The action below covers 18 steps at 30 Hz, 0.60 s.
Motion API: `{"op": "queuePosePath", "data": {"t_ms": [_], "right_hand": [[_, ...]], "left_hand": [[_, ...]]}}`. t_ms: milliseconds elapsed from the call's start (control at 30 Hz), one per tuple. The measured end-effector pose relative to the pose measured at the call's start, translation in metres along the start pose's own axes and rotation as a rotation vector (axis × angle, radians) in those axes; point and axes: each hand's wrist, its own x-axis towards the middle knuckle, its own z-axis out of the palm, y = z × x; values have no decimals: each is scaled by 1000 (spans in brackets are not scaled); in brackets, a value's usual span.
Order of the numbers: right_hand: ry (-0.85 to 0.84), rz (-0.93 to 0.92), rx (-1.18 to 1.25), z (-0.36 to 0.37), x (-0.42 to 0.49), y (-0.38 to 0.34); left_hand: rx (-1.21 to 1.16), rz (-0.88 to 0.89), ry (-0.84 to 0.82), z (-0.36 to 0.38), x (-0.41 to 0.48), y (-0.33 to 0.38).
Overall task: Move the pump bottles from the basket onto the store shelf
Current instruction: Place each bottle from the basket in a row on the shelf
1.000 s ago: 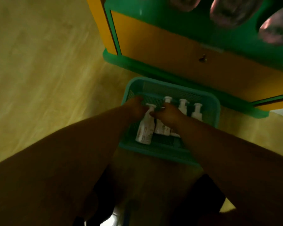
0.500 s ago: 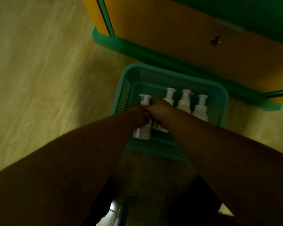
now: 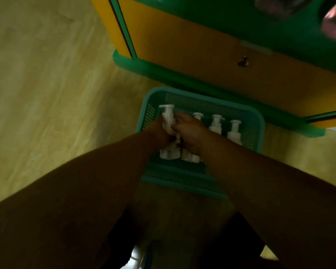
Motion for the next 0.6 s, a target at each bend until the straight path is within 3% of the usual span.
{"op": "queuePosePath", "data": {"t_ms": [100,200,333,600], "right_hand": [[-5,-70,18,-9,-12,-8],[12,-69,40,-17,-31,-16],[-26,-108,-77,-26,-71,-24],[-139,-369,-24,-27,-147,-68]], "left_hand": [[-110,-30,101,-20,-17,8],[-140,55,126,-42,-32,23],[-264,90,195,-68,-62,45],[-519,258,220,-118,-136,112]]}}
